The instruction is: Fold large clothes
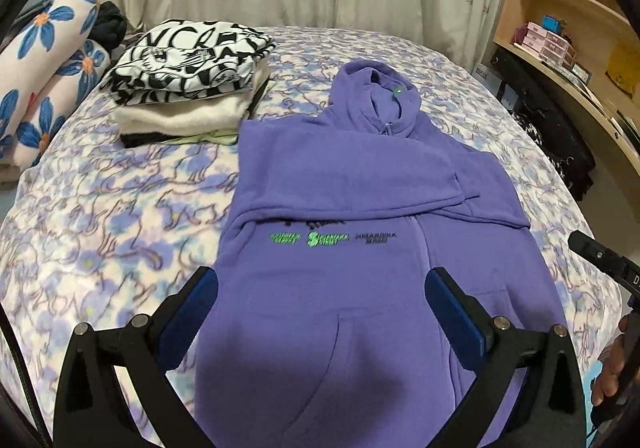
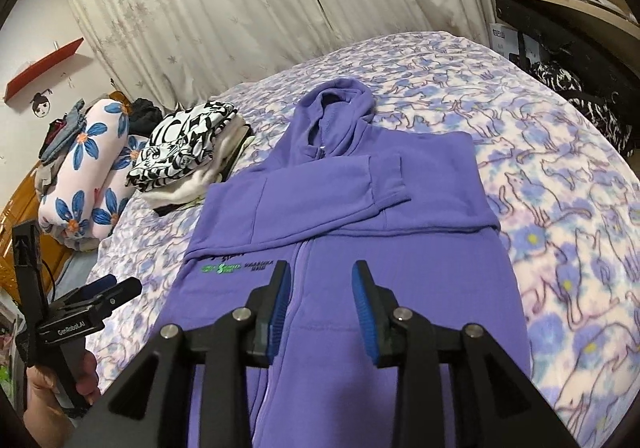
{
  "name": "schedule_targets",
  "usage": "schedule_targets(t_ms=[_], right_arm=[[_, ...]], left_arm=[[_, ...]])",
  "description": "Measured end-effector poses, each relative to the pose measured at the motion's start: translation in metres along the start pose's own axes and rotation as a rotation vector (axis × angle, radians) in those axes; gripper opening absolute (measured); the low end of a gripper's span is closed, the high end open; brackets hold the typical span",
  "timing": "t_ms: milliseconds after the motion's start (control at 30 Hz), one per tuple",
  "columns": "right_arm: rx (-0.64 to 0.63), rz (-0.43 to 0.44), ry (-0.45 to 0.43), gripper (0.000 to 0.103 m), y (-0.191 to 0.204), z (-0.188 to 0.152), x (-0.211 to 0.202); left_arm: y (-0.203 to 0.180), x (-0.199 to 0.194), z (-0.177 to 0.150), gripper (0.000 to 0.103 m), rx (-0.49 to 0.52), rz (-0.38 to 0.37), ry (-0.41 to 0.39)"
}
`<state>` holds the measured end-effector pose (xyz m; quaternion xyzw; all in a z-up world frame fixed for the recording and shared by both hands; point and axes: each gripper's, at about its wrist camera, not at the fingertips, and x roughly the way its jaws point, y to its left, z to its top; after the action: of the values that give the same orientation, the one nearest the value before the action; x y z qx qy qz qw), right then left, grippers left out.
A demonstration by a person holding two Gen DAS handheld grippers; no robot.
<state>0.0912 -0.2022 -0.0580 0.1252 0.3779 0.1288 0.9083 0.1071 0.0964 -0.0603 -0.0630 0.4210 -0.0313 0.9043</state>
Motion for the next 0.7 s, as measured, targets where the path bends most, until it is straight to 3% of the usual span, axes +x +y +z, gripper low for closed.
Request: schedule_targets(t_ms=[133,367,500,633,700], right_arm=[[0.005,-0.006,-0.021,0.045,-0.001,-0.012,-0.013],[0.004,-0.023,-0.022,0.048,-0.009,-0.041,-0.030],[-0.013,-0.065,-0.007,0.056,-0.020,-0.063,-0.033],[0.001,-0.109,0.027,0.056,-0.040,-0.082,-0.033],[0.019,-0.141,0.049,0.056,-0.056,-0.090,-0.033]], left_arm=[[0.007,-0.015,-0.018,0.102,-0.019,0.005,-0.010],[0.018,-0.029,-0.051,0.102,-0.025,0.032,-0.012],[0.029,-0.030,-0.078,0.102,-0.017,0.079,-0.003],[0.045,-0.022,-0.110,0.102,-0.035,0.132,0.045],[0.058,-0.010,-0.128,0.102,-0.056,0.142,0.120]])
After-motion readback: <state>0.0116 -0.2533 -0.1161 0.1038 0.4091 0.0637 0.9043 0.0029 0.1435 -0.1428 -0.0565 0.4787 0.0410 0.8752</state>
